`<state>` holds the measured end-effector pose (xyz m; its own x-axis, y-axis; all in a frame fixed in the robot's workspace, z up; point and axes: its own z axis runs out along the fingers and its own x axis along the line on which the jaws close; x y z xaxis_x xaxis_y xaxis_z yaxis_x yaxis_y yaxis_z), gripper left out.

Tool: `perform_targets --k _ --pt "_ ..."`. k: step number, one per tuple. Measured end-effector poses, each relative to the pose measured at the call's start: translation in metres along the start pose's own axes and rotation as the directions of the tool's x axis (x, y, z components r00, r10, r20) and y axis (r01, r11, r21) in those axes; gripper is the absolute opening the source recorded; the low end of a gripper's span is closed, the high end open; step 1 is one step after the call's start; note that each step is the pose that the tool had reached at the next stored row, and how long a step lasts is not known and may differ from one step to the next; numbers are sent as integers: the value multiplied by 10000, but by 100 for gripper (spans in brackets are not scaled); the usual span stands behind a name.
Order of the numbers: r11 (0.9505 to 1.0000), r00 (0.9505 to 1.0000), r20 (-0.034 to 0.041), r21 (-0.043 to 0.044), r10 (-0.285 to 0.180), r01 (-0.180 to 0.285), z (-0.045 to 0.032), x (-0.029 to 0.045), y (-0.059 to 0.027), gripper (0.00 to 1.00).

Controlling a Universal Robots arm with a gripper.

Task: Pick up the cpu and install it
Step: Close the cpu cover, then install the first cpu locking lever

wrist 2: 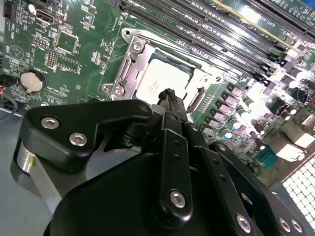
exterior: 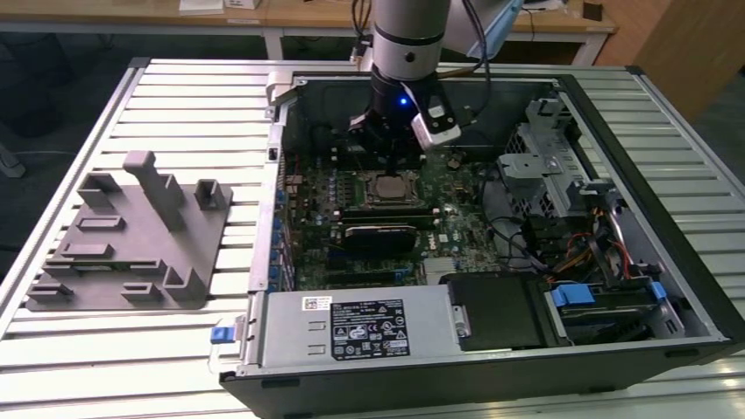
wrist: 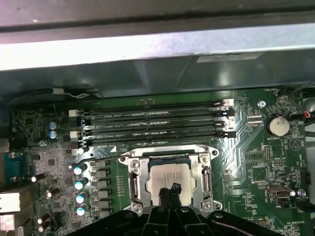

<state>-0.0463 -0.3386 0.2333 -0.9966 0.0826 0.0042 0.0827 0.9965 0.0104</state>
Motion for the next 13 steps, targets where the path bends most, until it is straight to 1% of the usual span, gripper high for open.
perform_targets --k 6,7,13 --pt "9996 9995 156 -15 272 -272 4 -1 0 11" --pt "9996 9994 170 -16 291 -291 5 -1 0 11" --pt "9996 9994 185 -17 299 -299 7 0 -1 11"
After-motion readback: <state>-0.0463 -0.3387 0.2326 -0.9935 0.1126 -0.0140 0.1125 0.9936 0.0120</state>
